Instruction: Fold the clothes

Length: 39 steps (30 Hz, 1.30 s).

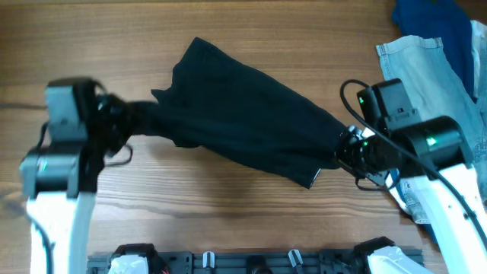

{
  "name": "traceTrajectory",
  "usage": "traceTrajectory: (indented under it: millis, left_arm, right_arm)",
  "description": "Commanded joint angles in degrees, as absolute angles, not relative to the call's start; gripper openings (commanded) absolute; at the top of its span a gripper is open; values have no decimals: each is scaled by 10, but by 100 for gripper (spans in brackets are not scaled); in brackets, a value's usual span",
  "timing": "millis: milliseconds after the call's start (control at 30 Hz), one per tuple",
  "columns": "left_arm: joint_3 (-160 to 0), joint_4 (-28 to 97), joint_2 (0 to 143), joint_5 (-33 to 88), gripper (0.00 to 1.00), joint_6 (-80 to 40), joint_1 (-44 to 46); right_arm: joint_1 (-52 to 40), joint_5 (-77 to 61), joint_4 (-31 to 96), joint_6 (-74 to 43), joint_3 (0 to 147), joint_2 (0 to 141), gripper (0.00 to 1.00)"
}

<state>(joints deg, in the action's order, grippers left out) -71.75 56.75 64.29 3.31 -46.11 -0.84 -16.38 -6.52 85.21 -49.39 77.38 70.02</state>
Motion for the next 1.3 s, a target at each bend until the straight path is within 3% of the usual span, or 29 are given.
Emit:
traceTrajectory:
  millis: [0, 400, 767, 833, 867, 900, 933, 967, 1033, 1100, 1267]
  left_arm:
    - [-730, 490, 709, -55, 4, -451, 18]
    - [-730, 255, 872, -104, 4, -452, 129]
    - [-730, 170, 966, -104, 4, -452, 169]
    - [-730, 163, 976, -104, 30, -452, 173]
    - [-730, 162, 978, -104, 59, -452, 173]
    - [-730, 159, 981, -106, 93, -452, 174]
    - [-730, 159, 982, -109, 100, -452, 174]
    - [-730, 159, 982, -117, 100, -452, 174]
    - [-730, 159, 982, -136, 100, -452, 174]
    - [-730, 159, 982, -148, 100, -451, 174]
    - [-730, 161, 974, -150, 100, -418, 170]
  right_arm:
    - [-127, 46, 859, -499, 760, 724, 4]
    - [-44, 57, 801, -449, 756, 813, 4]
    - [-26, 67, 735, -450, 756, 929, 5]
    - [-26, 67, 717, -450, 756, 946, 7]
    - [-26, 67, 708, -450, 756, 951, 10]
    - [-26, 67, 691, -450, 756, 959, 21]
    - [-26, 67, 681, -449, 756, 963, 30]
    - [-26, 67, 664, -449, 756, 969, 62]
    - [-26, 67, 641, -449, 756, 972, 92]
    - [-26, 67, 628, -449, 757, 972, 100]
    - [-26, 48, 629, -388, 773, 971, 100]
